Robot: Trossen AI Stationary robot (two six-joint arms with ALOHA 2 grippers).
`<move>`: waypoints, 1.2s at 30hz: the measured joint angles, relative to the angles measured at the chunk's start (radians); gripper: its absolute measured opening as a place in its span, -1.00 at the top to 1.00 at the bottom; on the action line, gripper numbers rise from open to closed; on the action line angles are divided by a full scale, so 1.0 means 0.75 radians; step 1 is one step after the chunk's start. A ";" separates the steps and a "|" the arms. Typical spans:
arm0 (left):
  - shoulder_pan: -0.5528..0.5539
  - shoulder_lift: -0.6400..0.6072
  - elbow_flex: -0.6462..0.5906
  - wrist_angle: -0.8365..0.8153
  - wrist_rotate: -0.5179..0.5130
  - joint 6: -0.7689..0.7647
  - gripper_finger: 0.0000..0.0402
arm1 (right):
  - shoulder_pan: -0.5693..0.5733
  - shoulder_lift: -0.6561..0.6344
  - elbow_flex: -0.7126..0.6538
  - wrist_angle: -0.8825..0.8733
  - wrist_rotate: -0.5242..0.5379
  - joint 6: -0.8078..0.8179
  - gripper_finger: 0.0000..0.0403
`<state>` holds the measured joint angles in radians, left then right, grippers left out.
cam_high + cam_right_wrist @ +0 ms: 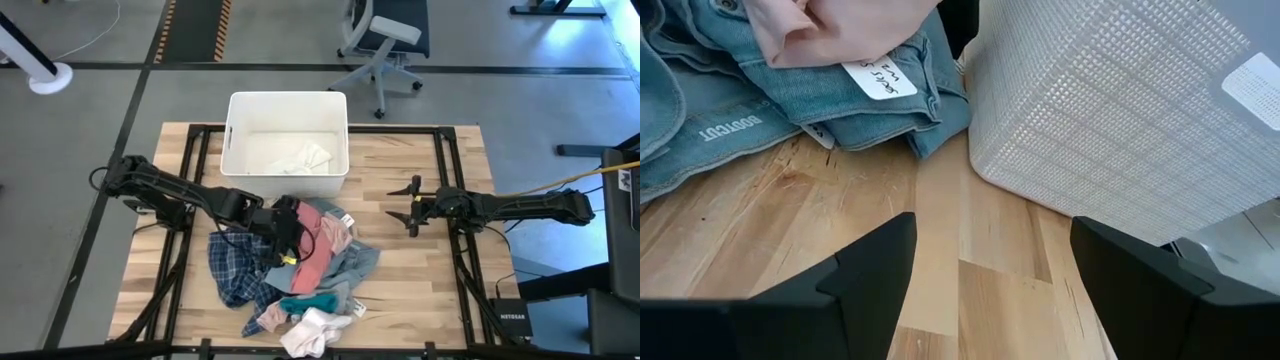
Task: Sort clothes
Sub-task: Put the pink underwear into the white bin
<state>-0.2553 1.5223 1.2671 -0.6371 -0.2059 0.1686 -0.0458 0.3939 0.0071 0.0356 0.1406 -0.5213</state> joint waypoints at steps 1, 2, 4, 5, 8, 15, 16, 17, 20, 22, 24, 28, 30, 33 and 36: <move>0.001 -0.001 0.000 0.018 0.000 0.002 0.18 | 0.000 0.000 0.000 0.000 0.001 0.000 -0.42; 0.002 -0.006 0.000 0.031 0.000 0.003 0.24 | 0.000 -0.001 0.000 0.001 0.001 0.000 -0.42; 0.006 -0.013 0.000 0.056 0.000 0.007 0.39 | 0.000 0.000 0.000 0.000 0.001 0.000 -0.42; 0.010 -0.015 0.000 0.064 0.001 0.011 0.47 | 0.000 0.000 0.000 0.000 0.001 0.000 -0.42; 0.010 -0.014 0.001 0.055 0.022 0.026 0.73 | 0.000 0.000 0.000 0.000 0.002 0.000 -0.42; 0.026 -0.018 0.001 0.082 0.025 0.032 0.95 | 0.000 -0.001 0.000 0.000 0.003 -0.001 -0.42; 0.028 -0.020 0.001 0.093 0.023 0.034 0.95 | 0.000 0.000 0.000 0.001 0.003 -0.001 -0.42; 0.028 -0.022 0.001 0.107 0.017 0.041 0.97 | 0.000 0.000 0.000 0.001 0.003 -0.001 -0.42; 0.030 -0.037 0.001 0.169 -0.048 0.097 0.98 | 0.000 0.002 0.000 0.001 0.003 -0.001 -0.42; 0.033 -0.054 0.010 0.215 -0.107 0.138 0.97 | 0.000 0.005 0.000 0.001 0.003 -0.002 -0.42; 0.050 -0.067 0.028 0.252 -0.146 0.185 0.97 | 0.000 0.005 0.000 0.001 0.003 -0.002 -0.42; 0.094 -0.099 0.042 0.340 -0.239 0.282 0.99 | 0.000 0.005 0.000 0.001 0.003 -0.002 -0.42; 0.121 -0.114 0.043 0.388 -0.296 0.333 0.97 | 0.000 0.005 0.000 0.001 0.003 -0.002 -0.42; 0.176 -0.142 0.043 0.454 -0.343 0.424 0.98 | 0.000 0.005 0.000 0.000 0.003 -0.002 -0.42; 0.243 -0.172 0.043 0.541 -0.353 0.482 0.99 | 0.000 0.004 0.000 -0.001 0.003 -0.002 -0.42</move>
<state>-0.0733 1.3930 1.2995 -0.2311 -0.4704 0.5302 -0.0459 0.3969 0.0071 0.0350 0.1425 -0.5224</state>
